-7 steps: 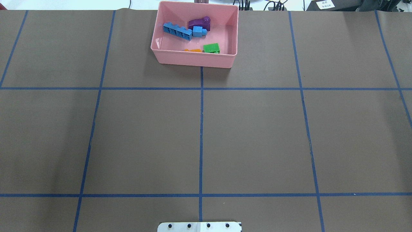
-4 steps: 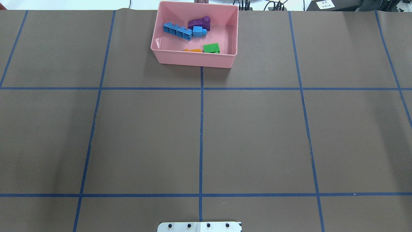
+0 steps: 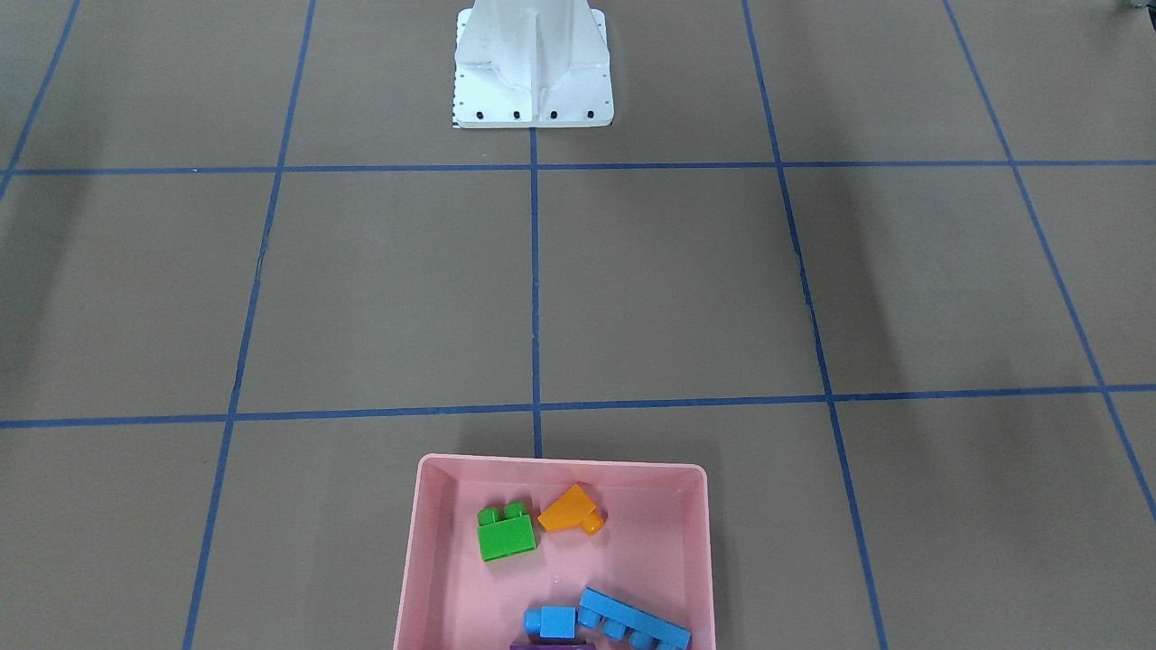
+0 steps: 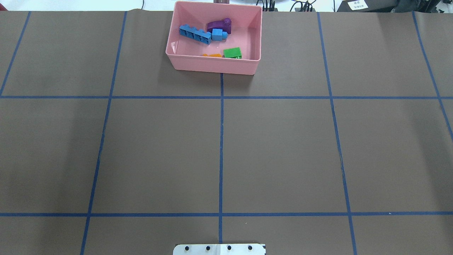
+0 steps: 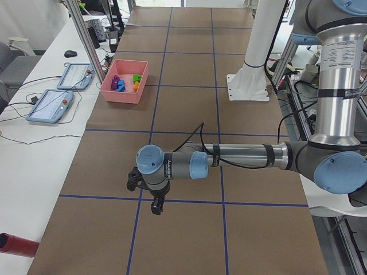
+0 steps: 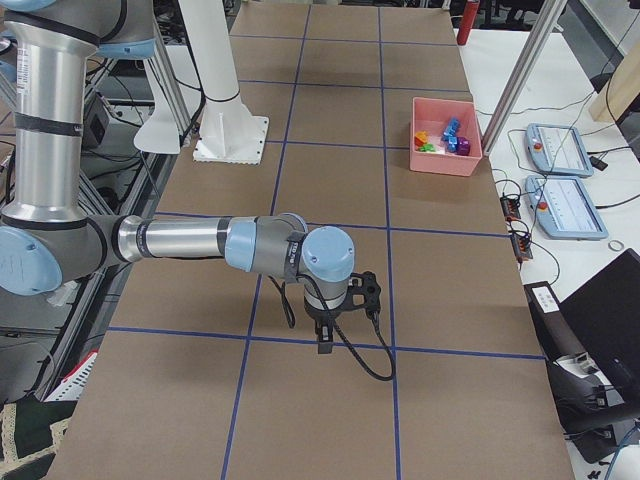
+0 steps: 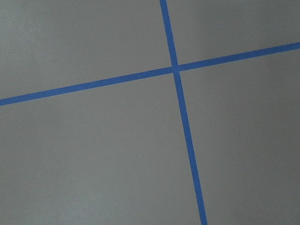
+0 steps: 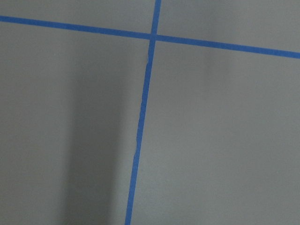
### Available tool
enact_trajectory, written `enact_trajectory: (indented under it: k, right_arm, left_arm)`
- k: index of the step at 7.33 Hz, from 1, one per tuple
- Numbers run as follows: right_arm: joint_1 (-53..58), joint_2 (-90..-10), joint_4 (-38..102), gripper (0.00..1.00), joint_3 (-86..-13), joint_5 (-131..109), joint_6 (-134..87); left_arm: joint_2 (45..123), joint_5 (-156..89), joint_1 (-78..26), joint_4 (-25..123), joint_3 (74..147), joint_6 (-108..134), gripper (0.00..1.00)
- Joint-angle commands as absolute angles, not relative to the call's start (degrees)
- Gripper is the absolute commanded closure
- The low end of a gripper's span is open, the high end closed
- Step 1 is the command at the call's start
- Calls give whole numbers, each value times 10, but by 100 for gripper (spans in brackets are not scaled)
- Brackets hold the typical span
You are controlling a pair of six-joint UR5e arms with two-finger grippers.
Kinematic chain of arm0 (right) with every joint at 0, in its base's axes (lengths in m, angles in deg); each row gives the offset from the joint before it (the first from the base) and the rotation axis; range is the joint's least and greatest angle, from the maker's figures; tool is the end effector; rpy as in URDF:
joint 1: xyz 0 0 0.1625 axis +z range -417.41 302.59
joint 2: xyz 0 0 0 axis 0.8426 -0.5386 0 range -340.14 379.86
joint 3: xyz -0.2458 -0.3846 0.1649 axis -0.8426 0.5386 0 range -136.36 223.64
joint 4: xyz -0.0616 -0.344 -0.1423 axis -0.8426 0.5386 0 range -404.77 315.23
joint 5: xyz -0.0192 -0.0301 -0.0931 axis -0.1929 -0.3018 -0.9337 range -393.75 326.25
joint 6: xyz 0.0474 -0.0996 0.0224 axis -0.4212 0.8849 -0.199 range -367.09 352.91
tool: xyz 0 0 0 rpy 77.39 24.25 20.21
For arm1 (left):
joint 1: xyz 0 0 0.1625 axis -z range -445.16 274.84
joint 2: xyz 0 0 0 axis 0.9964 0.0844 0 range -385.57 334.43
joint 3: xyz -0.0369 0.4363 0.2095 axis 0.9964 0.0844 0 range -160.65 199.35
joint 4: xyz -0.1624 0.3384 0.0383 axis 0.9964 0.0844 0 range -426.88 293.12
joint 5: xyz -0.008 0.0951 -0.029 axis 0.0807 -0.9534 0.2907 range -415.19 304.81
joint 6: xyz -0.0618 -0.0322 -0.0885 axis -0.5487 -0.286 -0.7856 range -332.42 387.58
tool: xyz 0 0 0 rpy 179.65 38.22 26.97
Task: Put all blocks into box
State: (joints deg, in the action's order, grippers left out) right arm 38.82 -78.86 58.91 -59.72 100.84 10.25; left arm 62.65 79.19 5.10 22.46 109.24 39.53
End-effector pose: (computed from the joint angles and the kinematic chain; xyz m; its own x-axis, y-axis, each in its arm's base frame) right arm 0.0936 -0.3560 0.7085 0.6963 -0.1141 0.7086 0.1051 0.9929 0.0566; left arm -0.0563 -0.4335 0.7441 0.7000 0.1732 -0.6928 -0.1436 0.9845 0.1010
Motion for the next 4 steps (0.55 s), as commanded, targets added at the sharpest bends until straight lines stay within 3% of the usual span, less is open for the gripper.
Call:
enact_trajectory:
  k: [1, 4]
  right_arm:
    - [350, -787, 562, 0, -583, 1005, 74]
    - [328, -790, 505, 0, -580, 1007, 14]
  left_arm:
    - [626, 793, 51, 242, 1078, 387, 0]
    - [628, 792, 51, 241, 1084, 379, 0]
